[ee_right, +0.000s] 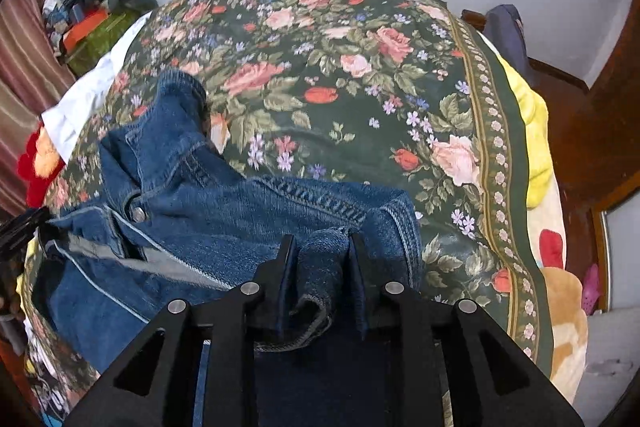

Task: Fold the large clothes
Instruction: 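Grasp the jacket hem with the left gripper while the right gripper grasps the hem too, then lift the hem with both grippers and fold it toward the collar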

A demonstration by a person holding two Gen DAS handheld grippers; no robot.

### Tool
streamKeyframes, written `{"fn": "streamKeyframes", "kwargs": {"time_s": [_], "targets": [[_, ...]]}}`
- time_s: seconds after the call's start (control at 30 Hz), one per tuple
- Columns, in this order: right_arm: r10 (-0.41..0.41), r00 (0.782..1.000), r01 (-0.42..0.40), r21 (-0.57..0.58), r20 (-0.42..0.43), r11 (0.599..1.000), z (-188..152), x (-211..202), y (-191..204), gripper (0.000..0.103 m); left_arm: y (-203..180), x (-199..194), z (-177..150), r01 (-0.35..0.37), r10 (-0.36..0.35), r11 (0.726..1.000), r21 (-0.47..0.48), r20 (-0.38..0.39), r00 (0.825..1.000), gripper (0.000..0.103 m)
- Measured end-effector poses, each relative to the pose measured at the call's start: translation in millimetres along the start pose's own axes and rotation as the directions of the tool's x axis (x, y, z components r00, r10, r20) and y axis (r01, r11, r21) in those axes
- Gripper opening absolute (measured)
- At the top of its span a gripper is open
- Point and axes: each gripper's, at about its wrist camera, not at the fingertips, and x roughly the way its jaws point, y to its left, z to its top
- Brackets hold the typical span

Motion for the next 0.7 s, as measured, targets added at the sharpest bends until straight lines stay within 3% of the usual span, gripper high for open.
{"fn": "streamKeyframes", "kwargs": {"time_s": [0.13,0.2,0.33,0.5,0.7], "targets": [[0.116,0.992,-0.119,0.086,0.046,0.989,8.4,-21.8,-9.9,0.021,-7.6,-40.5,2.7,0.007,-0.012,0.997,0.074,0.077,0.997,0.054],[0.162,0.982,-0.174,0.138,0.096,0.975,13.4,-35.4,-18.4,0.021,-16.2,-55.7,-2.6,0.028,-0.039,0.994,0.108,0.104,0.994,0.064],[0.142,0.975,-0.174,0.191,0.172,0.966,17.5,-62.0,-34.5,0.021,-38.6,-64.6,-19.9,0.081,-0.097,0.984,0.156,0.093,0.991,0.066],[0.172,0.975,-0.182,0.066,0.139,0.981,-3.2,-85.0,-23.5,0.021,-60.1,-47.8,-52.8,0.150,-0.154,0.973,0.177,0.008,0.988,0.066],[0.181,0.983,-0.174,-0.137,0.037,0.975,-61.5,-84.0,12.6,0.021,-76.1,-17.0,-89.5,0.180,-0.164,0.964,0.197,-0.095,0.982,0.066]]}}
